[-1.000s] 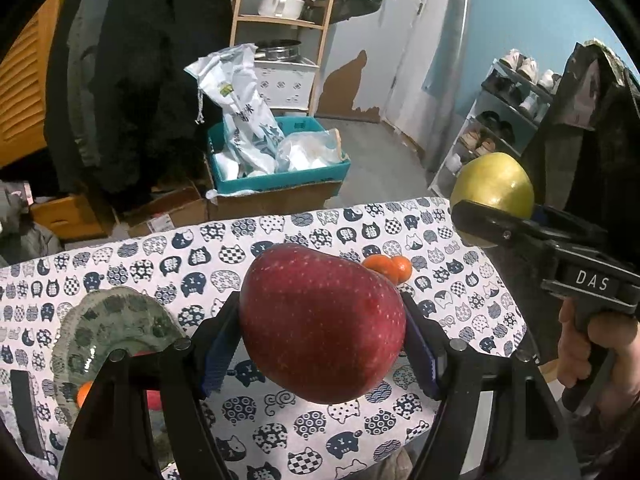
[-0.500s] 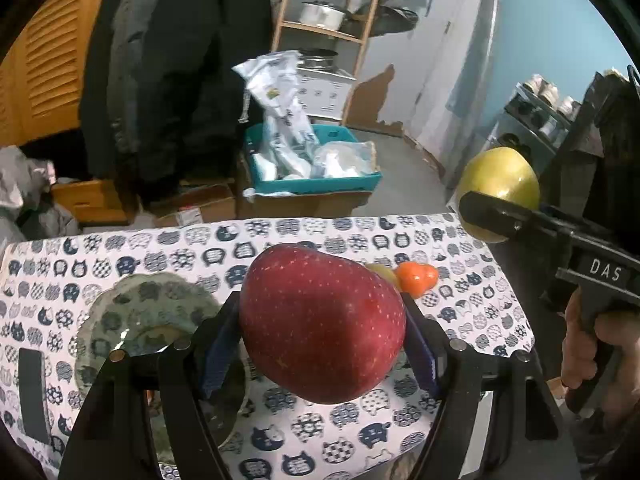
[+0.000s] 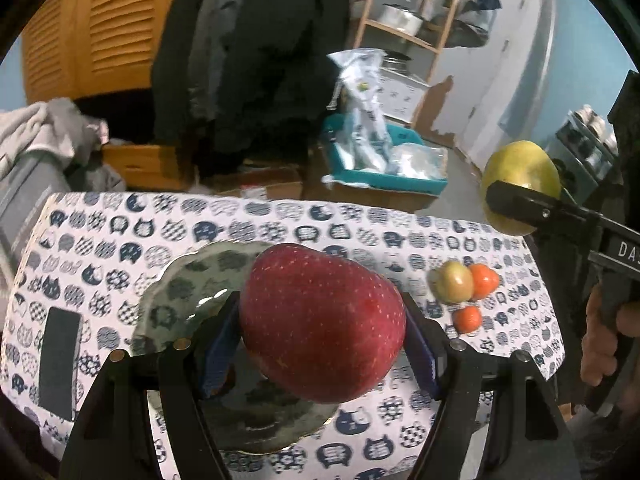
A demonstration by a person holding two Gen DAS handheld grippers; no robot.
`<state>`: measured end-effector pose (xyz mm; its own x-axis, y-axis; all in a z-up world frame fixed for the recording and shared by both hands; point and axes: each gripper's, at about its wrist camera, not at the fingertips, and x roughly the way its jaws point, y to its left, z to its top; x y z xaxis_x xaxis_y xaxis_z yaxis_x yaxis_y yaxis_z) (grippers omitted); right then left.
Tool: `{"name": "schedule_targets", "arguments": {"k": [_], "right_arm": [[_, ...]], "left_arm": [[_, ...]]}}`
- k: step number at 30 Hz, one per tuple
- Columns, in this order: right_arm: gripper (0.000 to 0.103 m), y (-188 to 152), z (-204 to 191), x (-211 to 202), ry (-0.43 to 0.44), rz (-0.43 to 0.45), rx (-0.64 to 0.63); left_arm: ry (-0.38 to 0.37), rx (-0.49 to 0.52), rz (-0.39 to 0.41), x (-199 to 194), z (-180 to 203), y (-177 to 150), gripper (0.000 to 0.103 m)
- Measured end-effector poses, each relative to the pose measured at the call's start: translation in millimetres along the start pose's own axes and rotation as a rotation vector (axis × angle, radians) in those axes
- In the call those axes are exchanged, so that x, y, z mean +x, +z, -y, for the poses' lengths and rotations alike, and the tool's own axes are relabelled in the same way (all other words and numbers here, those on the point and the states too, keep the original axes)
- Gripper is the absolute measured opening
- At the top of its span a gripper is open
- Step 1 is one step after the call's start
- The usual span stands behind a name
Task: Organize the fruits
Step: 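Lift the red apple and pear and carry both over the glass bowl, then lower the apple into the bowl with the left gripper while the right gripper lowers the pear beside it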
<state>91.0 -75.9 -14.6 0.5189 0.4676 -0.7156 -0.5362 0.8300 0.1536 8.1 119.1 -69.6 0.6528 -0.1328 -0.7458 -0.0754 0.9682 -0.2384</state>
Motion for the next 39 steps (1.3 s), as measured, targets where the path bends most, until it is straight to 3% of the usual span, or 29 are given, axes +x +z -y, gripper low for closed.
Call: {"name": "schedule_targets", "arguments": {"k": [14,28,39], "right_arm": [[0.081,6.1,-45.8,47.1,0.045,-0.057,-0.060],[0.081,-12.8,-46.9,100.0,0.052,-0.138,-0.071],[0.081,-26.3,-41.4,118.1,0.048,-0.183,-0.068]], "left_arm": [[0.043,-0.084,-0.027,13.0,-50.1,-1.9,0.076],[0.076,-0.136,-0.120,64.4,-73.9,-10.1,0.076],[0.102,-0.168,-0.224,107.6,-82.3,-21.2,0.076]]}}
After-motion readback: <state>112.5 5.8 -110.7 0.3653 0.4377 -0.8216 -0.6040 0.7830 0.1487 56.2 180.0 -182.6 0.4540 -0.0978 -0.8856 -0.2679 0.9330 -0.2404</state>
